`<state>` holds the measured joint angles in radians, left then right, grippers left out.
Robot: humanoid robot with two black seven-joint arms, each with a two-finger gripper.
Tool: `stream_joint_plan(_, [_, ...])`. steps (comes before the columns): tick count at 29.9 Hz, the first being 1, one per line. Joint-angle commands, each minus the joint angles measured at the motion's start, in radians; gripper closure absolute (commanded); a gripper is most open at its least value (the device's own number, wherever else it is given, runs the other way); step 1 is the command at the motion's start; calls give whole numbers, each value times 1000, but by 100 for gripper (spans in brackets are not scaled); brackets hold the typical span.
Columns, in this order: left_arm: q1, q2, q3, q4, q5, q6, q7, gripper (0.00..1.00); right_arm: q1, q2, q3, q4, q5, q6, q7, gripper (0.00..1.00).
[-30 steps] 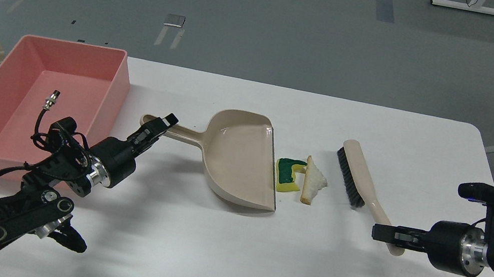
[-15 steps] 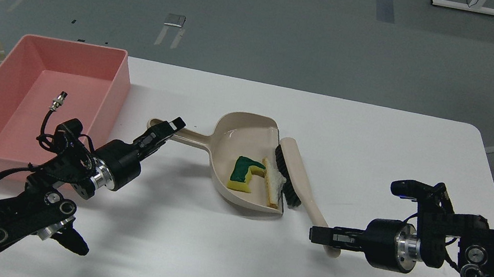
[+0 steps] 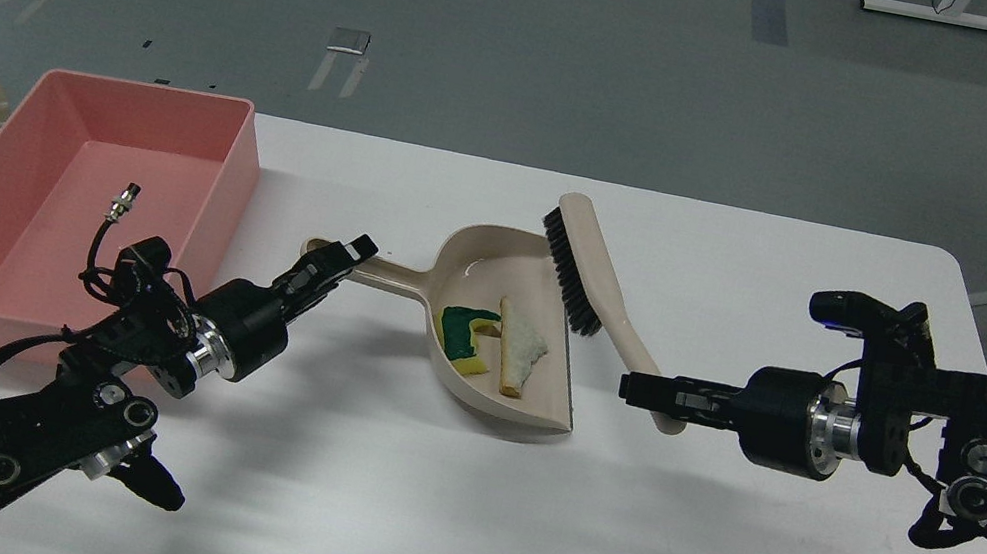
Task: Sweep and dump garbage into bin
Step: 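Sweep the sponge and white scrap into the dustpan with the brush, then lift the dustpan with the left gripper and tip it over the pink bin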
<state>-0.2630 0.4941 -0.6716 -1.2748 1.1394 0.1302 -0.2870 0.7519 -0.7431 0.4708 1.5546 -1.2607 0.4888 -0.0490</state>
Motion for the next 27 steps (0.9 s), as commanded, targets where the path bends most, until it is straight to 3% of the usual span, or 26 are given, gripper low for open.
stream_joint_plan(1, [-1, -12, -6, 0, -75, 0, -1, 100, -6, -88, 49, -1, 0, 0, 3, 100])
stream_joint_plan(5, [-12, -12, -10, 2, -248, 0, -3, 100, -20, -232, 68, -8, 3, 0, 20, 100])
stream_joint_plan(11, [-42, 1, -52, 0, -334, -3, 0, 100, -110, -432, 65, -13, 63, 0, 101, 100])
stream_joint_plan(16, [-50, 58, -154, -20, -336, -57, 22, 100, -147, -463, 63, -13, 67, 0, 124, 100])
stream_joint_plan(20, [-38, 176, -282, -75, -346, -132, 54, 100, -152, -455, 62, -7, 67, 0, 124, 100])
stream_joint_plan(27, [22, 376, -436, -95, -443, -238, 52, 100, -152, -444, 62, -5, 67, 0, 123, 100])
